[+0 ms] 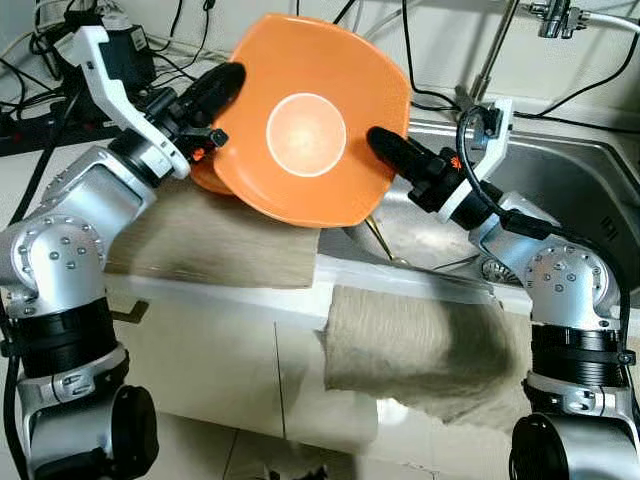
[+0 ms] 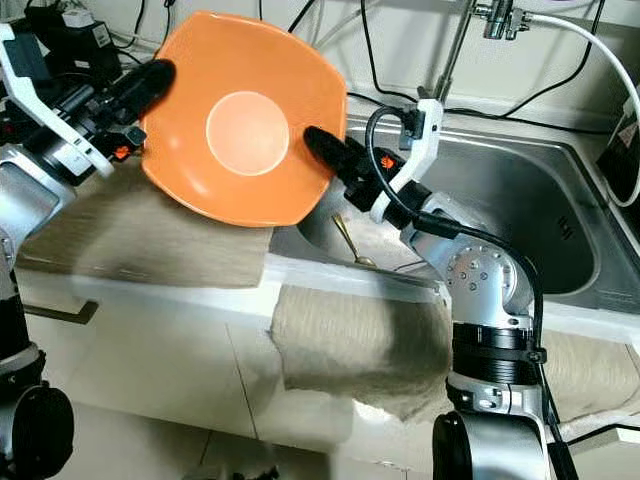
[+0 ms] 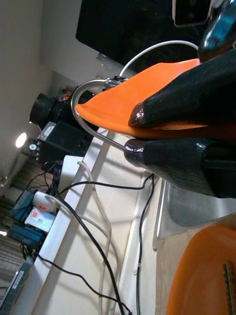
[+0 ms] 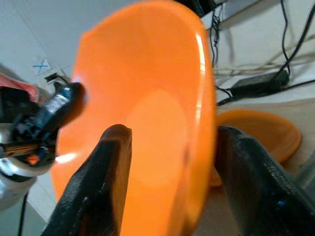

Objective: Kitchen organization

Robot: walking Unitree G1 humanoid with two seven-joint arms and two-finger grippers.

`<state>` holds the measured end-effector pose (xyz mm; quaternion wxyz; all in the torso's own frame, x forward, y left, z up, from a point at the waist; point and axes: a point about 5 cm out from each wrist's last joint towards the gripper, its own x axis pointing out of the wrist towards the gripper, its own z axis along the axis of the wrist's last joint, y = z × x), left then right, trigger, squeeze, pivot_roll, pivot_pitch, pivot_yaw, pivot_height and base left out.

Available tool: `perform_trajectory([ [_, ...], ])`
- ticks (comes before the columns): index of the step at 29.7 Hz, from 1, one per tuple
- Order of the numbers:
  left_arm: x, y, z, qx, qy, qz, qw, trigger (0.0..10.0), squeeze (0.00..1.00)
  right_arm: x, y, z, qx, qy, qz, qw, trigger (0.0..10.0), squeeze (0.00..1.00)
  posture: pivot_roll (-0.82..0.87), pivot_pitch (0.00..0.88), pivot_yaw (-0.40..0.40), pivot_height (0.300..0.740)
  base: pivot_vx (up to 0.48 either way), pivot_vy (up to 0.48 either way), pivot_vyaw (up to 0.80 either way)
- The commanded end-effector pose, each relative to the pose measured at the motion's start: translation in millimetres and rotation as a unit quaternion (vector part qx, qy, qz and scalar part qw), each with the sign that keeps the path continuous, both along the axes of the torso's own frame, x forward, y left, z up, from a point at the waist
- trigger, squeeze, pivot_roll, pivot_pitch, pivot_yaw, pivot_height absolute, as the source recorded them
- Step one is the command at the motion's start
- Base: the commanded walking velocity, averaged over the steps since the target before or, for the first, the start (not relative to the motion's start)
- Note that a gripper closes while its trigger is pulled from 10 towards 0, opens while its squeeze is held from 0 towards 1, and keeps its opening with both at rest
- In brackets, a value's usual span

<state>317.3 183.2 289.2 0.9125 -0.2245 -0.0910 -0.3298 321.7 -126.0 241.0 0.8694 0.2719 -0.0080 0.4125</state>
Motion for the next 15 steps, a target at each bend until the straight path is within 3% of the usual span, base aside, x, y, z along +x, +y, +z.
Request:
perform_trajectory([
  [1,-0.7,3.5,4,-0.004,-0.012,0.002,1.000,0.0,0.00,-2.1,-0.1,2,-0.009,-0.007,0.004,1.000,10.0,0.35,-0.02,0.000,-0.037,0.740,0.000,0.000,0.00],
  [2,-2.3,1.9,6,-0.009,-0.017,-0.010,1.000,0.0,0.00,-1.0,-1.1,0,-0.015,-0.001,-0.002,1.000,10.0,0.00,-0.03,0.000,-0.033,0.740,0.000,0.000,0.00],
  [9,-4.7,-6.3,8,-0.012,-0.023,-0.036,0.999,0.0,0.00,0.0,0.4,-11,-0.030,0.027,-0.011,0.999,10.0,0.00,-0.02,0.000,-0.031,0.740,0.000,0.000,0.00],
  [10,-5.0,-6.8,9,-0.012,-0.024,-0.038,0.999,0.0,0.00,0.0,0.5,-12,-0.029,0.031,-0.011,0.999,2.4,0.00,-0.02,0.000,-0.032,0.740,0.000,0.000,0.00],
  [11,-5.7,-7.7,9,-0.012,-0.025,-0.042,0.999,0.0,0.00,0.1,0.4,-14,-0.028,0.034,-0.012,0.999,0.0,0.00,-0.02,0.000,-0.033,0.740,0.000,0.000,0.00],
  [15,-8.0,-10.7,9,-0.008,-0.026,-0.052,0.998,0.0,0.00,0.7,0.7,-17,-0.031,0.040,-0.011,0.999,0.0,0.00,-0.01,0.000,-0.036,0.740,0.000,0.000,0.00],
])
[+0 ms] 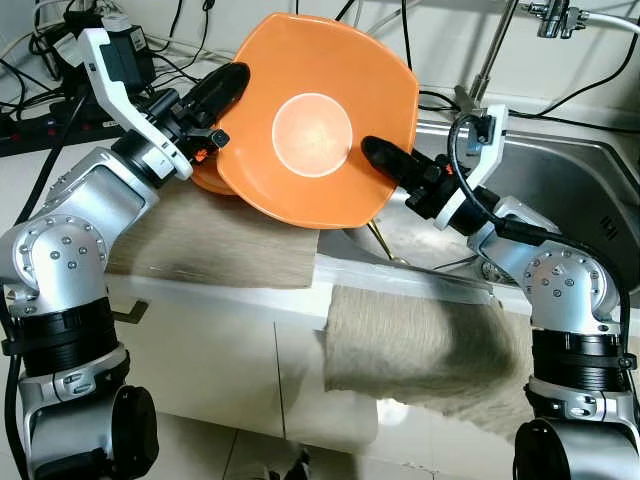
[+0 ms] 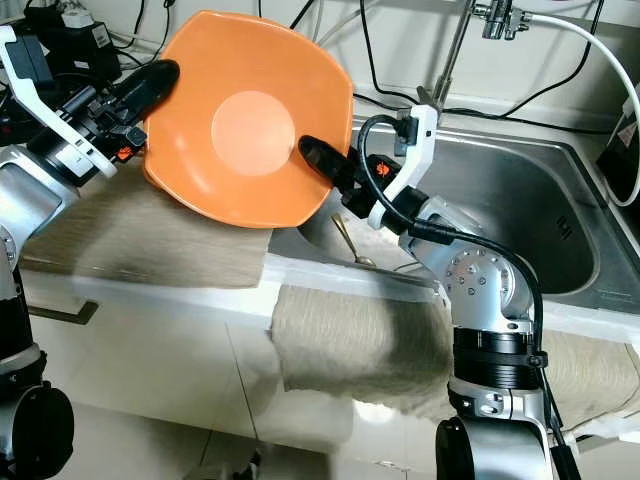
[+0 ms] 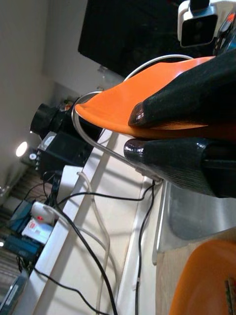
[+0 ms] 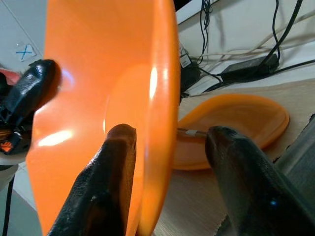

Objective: Kitchen organization

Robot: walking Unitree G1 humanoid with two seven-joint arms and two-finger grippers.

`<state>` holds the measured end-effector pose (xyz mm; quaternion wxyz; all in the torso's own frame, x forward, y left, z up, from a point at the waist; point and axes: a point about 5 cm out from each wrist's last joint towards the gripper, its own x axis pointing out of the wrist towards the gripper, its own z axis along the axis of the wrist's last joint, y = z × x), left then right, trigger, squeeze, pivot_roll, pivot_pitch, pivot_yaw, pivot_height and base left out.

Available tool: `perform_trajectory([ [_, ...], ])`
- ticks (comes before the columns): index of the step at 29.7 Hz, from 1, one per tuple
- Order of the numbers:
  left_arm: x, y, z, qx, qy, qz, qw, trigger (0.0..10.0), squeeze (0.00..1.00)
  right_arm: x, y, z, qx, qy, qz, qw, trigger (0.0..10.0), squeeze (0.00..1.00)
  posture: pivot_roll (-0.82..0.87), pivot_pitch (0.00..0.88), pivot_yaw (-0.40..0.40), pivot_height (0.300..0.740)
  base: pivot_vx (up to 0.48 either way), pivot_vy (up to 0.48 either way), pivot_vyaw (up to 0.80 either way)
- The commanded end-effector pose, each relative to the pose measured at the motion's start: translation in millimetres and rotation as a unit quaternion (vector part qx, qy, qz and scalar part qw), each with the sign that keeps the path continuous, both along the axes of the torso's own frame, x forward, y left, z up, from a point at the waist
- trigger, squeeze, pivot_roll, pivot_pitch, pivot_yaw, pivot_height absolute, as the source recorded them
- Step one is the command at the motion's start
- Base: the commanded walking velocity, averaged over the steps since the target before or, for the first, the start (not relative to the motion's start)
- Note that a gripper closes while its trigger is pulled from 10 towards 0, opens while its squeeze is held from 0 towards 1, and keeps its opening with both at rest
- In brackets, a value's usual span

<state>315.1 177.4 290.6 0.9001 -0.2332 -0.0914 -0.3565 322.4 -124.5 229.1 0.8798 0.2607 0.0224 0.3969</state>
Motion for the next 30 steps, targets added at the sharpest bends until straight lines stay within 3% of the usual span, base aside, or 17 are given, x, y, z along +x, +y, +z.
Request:
perform_trajectory([
  [1,-5.9,-5.0,7.6,0.001,-0.021,-0.023,0.999,0.0,0.00,0.2,-0.5,-5.3,-0.006,0.014,-0.001,1.000,0.0,0.00,-0.01,0.000,-0.037,0.740,0.000,0.000,0.00],
  [15,-3.6,0.0,5.1,0.015,-0.020,-0.003,1.000,0.0,0.00,1.3,-1.2,-3.6,-0.004,0.009,-0.007,1.000,0.0,0.00,-0.02,0.000,-0.035,0.740,0.000,0.000,0.00],
  [29,-3.5,-2.2,4.3,0.076,-0.041,0.016,0.996,0.0,0.00,7.0,-6.4,-7.8,-0.012,0.022,-0.039,0.999,0.0,0.00,-0.01,0.000,-0.036,0.740,0.000,0.000,0.00],
  [30,-2.3,-1.7,3.7,0.082,-0.041,0.026,0.996,10.0,0.00,7.5,-7.0,-8.1,-0.012,0.023,-0.042,0.999,0.0,0.00,-0.01,0.000,-0.036,0.740,0.000,0.000,0.00],
])
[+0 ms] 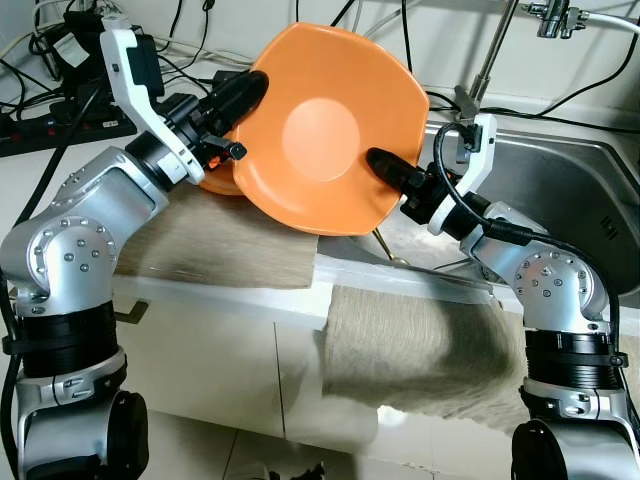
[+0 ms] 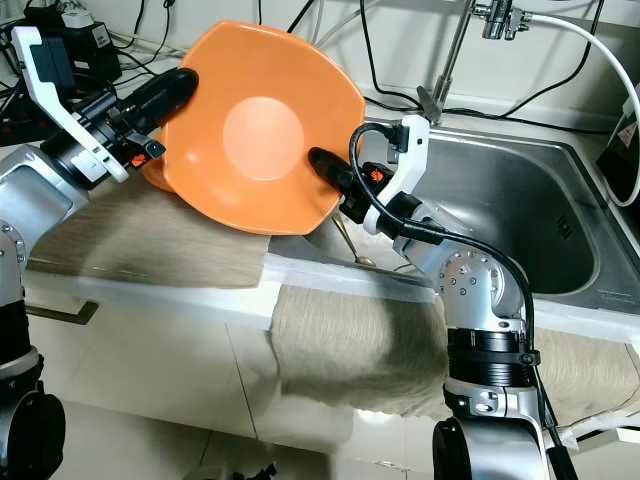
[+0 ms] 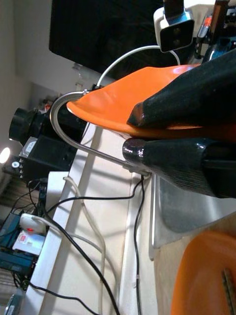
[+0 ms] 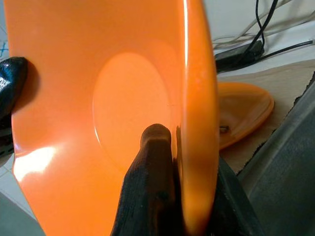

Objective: Kitchen organization

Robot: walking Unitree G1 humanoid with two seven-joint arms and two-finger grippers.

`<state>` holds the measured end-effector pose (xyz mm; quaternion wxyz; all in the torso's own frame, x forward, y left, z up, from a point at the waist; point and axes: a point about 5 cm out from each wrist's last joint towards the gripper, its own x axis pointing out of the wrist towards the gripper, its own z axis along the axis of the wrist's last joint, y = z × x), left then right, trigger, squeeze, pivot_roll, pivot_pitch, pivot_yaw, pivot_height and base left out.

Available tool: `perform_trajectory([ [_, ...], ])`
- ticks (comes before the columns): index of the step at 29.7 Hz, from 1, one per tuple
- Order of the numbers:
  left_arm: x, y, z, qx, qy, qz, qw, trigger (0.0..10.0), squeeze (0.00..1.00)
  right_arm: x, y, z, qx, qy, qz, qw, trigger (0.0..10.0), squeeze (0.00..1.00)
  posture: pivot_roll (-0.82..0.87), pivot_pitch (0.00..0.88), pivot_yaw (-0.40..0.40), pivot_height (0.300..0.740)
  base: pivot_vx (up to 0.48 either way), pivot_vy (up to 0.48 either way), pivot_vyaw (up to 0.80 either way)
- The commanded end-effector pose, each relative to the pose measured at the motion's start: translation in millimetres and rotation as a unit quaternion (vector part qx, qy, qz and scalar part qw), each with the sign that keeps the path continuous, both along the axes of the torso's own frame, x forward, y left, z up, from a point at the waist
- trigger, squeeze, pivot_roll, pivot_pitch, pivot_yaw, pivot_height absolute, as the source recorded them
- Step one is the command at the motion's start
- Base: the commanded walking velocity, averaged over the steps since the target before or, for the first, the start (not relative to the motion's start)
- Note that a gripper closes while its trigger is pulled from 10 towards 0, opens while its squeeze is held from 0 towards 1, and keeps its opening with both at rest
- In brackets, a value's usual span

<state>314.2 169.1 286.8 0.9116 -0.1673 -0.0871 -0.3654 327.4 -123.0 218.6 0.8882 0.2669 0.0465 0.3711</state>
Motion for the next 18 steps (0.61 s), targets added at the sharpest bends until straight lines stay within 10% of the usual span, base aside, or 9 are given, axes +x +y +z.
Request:
perform_trajectory([
  [1,-0.6,6.9,7,0.020,-0.021,0.030,0.999,10.0,0.00,2.8,-8.9,2,-0.006,-0.006,-0.024,1.000,0.0,0.00,-0.01,0.000,-0.036,0.740,0.000,0.000,0.00],
  [3,1.8,8.8,6,0.011,-0.015,0.039,0.999,10.0,0.12,4.0,-10.4,1,-0.006,-0.002,-0.032,0.999,0.0,0.00,-0.01,0.000,-0.036,0.740,0.000,0.000,0.00],
  [4,2.7,10.0,7,0.007,-0.015,0.043,0.999,10.0,1.00,4.9,-11.1,1,-0.007,-0.001,-0.036,0.999,0.0,0.00,-0.02,0.000,-0.035,0.740,0.000,0.000,0.00],
  [18,4.7,15.2,10,0.011,-0.032,0.070,0.997,10.0,1.00,23.6,-36.1,2,0.007,0.014,-0.155,0.988,0.0,0.00,-0.02,0.000,-0.035,0.740,0.000,0.000,0.00],
])
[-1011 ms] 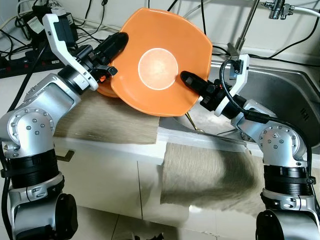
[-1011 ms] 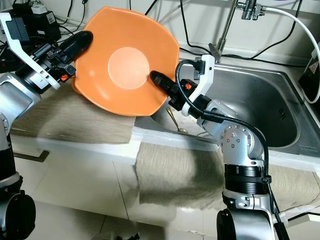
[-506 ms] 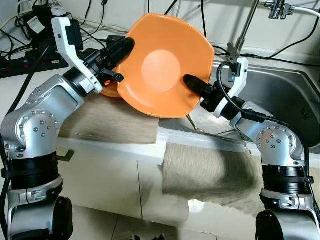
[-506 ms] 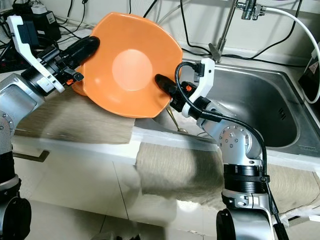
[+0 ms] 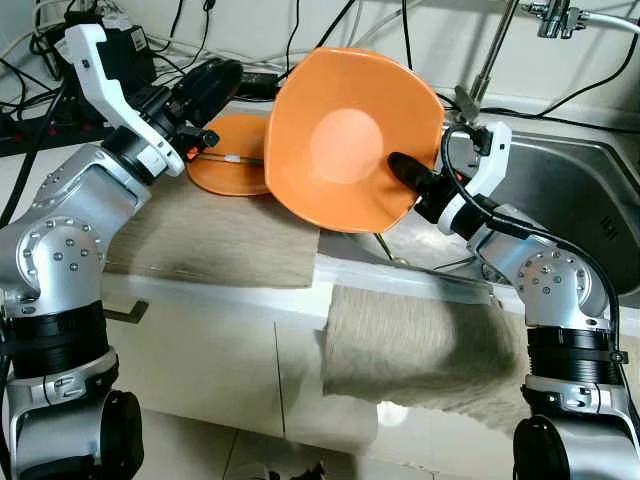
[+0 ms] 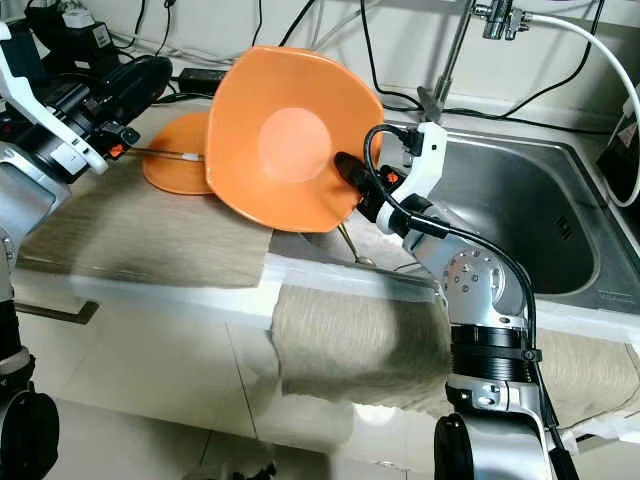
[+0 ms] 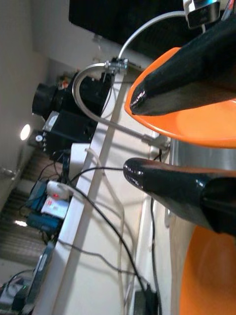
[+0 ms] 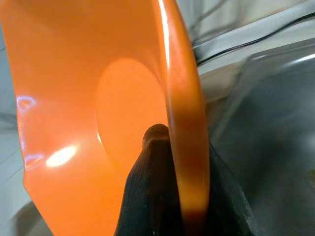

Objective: Kitchen organization

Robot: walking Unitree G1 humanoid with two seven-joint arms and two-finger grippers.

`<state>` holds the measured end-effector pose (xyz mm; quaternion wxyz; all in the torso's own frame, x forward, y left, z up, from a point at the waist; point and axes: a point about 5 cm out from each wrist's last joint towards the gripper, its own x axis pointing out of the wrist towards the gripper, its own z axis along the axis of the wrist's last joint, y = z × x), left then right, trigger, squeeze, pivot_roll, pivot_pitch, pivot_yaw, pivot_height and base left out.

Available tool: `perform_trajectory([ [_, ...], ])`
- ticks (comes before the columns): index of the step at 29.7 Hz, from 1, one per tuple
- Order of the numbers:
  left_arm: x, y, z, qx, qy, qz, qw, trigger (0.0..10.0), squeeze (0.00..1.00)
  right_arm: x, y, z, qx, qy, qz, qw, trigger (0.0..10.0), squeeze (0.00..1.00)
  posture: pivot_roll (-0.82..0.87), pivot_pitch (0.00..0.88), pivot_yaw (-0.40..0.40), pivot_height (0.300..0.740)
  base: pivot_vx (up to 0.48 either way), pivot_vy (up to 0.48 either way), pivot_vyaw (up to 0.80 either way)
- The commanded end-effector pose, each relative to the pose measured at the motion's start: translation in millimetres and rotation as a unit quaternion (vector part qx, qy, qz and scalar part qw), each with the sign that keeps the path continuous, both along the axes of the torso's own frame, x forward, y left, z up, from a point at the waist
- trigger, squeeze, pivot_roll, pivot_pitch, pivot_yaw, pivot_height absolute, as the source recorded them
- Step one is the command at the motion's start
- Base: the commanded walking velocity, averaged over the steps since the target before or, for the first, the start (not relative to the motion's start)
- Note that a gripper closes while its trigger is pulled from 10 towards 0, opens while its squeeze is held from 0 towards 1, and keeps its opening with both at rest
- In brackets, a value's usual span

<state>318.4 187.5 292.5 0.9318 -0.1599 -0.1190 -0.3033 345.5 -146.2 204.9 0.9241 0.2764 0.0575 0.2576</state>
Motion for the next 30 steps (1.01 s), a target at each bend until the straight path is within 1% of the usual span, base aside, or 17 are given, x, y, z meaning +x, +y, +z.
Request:
perform_trajectory([
  [1,-1.0,-6.1,1,0.039,-0.013,-0.006,0.999,10.0,0.61,9.2,-19.2,16,0.006,-0.030,-0.070,0.997,0.0,0.00,-0.02,0.000,-0.035,0.740,0.000,0.000,0.00],
  [2,-2.4,-9.1,-3,0.058,-0.013,-0.012,0.998,10.0,0.10,12.2,-24.5,17,-0.004,-0.031,-0.092,0.995,0.0,0.00,-0.02,0.000,-0.035,0.740,0.000,0.000,0.00],
  [3,-4.1,-15.2,-10,0.105,-0.014,-0.014,0.994,10.0,0.00,16.4,-32.4,17,-0.037,-0.039,-0.120,0.991,0.0,0.00,-0.02,0.000,-0.036,0.740,0.000,0.000,0.00],
  [4,-5.8,-21.2,-18,0.149,-0.017,-0.016,0.989,10.0,0.00,20.0,-39.7,18,-0.073,-0.047,-0.145,0.986,0.0,0.00,-0.02,0.000,-0.036,0.740,0.000,0.000,0.00],
  [7,-7.3,-26.7,-25,0.182,-0.020,-0.019,0.983,10.0,0.00,23.4,-46.6,18,-0.108,-0.054,-0.167,0.979,0.0,0.00,-0.02,0.000,-0.036,0.740,0.000,0.000,0.00],
  [9,-6.3,-36.2,-43,0.226,-0.010,-0.006,0.974,10.0,0.00,31.8,-61.5,17,-0.207,-0.061,-0.207,0.954,0.0,0.00,-0.02,0.000,-0.042,0.740,0.000,0.000,0.00],
  [10,-6.2,-39.3,-50,0.233,-0.006,-0.001,0.973,10.0,0.00,35.5,-66.7,15,-0.229,-0.058,-0.217,0.947,0.0,0.00,-0.02,0.000,-0.044,0.740,0.000,0.000,0.00],
  [11,-8.6,-43.8,-56,0.234,-0.002,-0.010,0.972,10.0,0.00,39.6,-71.2,10,-0.256,-0.049,-0.226,0.938,7.3,0.00,-0.02,0.000,-0.047,0.740,0.000,0.000,0.00],
  [12,-10.6,-46.5,-59,0.233,0.000,-0.018,0.972,10.0,0.00,41.9,-73.5,7,-0.269,-0.042,-0.231,0.934,7.3,0.00,-0.02,0.000,-0.047,0.740,0.000,0.000,0.00],
  [13,-12.7,-49.6,-60,0.235,-0.002,-0.023,0.972,10.0,0.00,44.8,-73.4,-1,-0.299,-0.030,-0.223,0.927,10.0,0.00,-0.02,0.000,-0.051,0.740,0.000,0.000,0.00],
  [14,-12.7,-49.6,-60,0.235,-0.002,-0.023,0.972,10.0,0.00,44.8,-73.4,-1,-0.299,-0.030,-0.223,0.927,10.0,0.00,-0.02,0.000,-0.051,0.740,0.000,0.000,0.00],
  [15,-14.6,-54.1,-61,0.242,-0.004,-0.028,0.970,10.0,0.00,47.7,-72.6,-15,-0.348,-0.009,-0.207,0.914,10.0,0.00,-0.02,0.000,-0.055,0.740,0.000,0.000,0.00],
  [16,-14.5,-56.3,-61,0.250,-0.004,-0.027,0.968,10.0,0.00,48.5,-72.4,-22,-0.366,0.005,-0.200,0.909,10.0,0.00,-0.01,0.000,-0.056,0.740,0.000,0.000,0.00],
  [21,-15.5,-66.4,-65,0.259,0.008,-0.042,0.965,10.0,0.00,46.6,-69.4,-48,-0.398,0.053,-0.179,0.898,10.0,0.00,-0.01,0.000,-0.053,0.740,0.000,0.000,0.00],
  [22,-16.7,-70.8,-65,0.260,0.009,-0.049,0.964,10.0,0.00,45.7,-67.2,-55,-0.400,0.063,-0.169,0.899,10.0,0.00,-0.01,0.001,-0.052,0.740,0.000,0.000,0.00],
  [26,-17.9,-83.2,-69,0.288,0.026,-0.067,0.955,10.0,0.00,42.5,-51.8,-74,-0.345,0.097,-0.135,0.924,10.0,0.00,0.01,0.019,-0.048,0.740,0.000,0.000,0.00],
  [30,-17.9,-85.1,-69,0.287,0.036,-0.074,0.954,10.0,0.00,41.2,-47.7,-80,-0.332,0.110,-0.129,0.928,10.0,0.00,0.01,0.025,-0.045,0.740,0.000,0.000,0.00],
])
